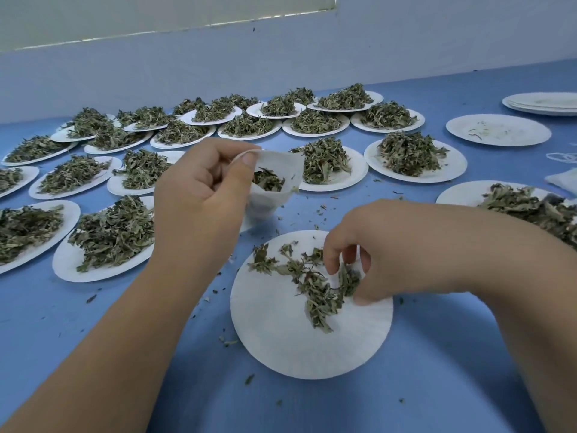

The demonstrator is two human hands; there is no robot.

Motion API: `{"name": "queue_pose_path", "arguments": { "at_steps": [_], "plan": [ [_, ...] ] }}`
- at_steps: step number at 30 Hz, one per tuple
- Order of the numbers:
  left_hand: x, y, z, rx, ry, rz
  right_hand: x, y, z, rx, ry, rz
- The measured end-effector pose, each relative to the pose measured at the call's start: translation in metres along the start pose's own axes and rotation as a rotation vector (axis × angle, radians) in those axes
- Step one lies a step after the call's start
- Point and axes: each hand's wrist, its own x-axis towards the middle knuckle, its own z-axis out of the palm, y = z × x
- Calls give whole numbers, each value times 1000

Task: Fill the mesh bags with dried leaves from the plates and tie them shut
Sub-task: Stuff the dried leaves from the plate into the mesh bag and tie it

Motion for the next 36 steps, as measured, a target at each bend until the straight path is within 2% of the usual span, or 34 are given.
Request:
{"name": "queue_pose_path", "arguments": {
  "at_steps": [11,15,25,36],
  "plan": [
    [0,-5,0,23,-24,13,7,-6,6,-118,46,-19],
    [0,-5,-1,17,-28,14,9,-1,3,-44,34,-10],
    [1,-3,0,29,-38,26,2,6,-7,295,120,-165],
    [0,-1,0,21,-62,36,5,-4,1,171,36,-157]
  ]
}}
